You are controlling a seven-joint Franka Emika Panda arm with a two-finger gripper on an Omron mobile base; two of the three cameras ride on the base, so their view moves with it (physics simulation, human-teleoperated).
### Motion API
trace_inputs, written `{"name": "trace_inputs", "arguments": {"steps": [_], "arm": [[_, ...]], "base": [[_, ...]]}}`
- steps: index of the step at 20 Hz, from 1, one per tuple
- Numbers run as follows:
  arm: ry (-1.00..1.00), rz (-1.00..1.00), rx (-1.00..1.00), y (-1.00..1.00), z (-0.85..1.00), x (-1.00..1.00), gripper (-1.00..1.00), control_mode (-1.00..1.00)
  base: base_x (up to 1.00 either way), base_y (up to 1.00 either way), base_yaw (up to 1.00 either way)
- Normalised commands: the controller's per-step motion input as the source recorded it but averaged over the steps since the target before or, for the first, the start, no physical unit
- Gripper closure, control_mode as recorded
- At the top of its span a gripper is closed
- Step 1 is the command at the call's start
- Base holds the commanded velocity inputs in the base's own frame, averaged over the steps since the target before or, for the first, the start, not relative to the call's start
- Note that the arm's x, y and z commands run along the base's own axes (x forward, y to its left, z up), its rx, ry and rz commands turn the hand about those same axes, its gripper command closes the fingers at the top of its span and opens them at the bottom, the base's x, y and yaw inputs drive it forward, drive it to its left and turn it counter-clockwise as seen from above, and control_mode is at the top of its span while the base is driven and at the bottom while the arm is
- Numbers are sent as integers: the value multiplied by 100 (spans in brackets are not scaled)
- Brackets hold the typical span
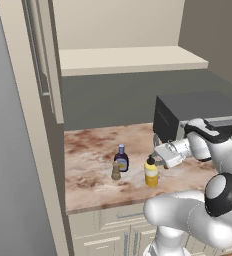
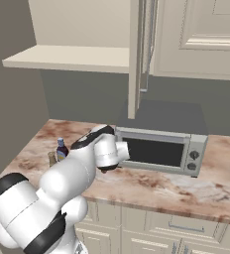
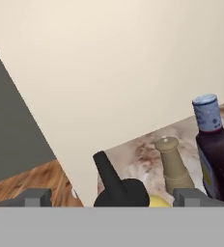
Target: There are various items on the counter. Only move the condiments/shakers into the cabinet.
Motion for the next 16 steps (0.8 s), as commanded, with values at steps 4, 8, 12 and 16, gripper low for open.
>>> {"name": "trace_inputs", "arguments": {"steps": [4, 8, 12, 16], "arm": [[0, 0, 0, 1, -1, 0, -100, -100], [0, 0, 0, 0, 0, 0, 100, -100], [-1, 0, 0, 0, 5, -1, 100, -100], [-11, 0, 0, 0, 53, -5, 100, -100]], "base": [[0, 0, 0], [0, 0, 0], [0, 0, 0], [0, 0, 0]]}}
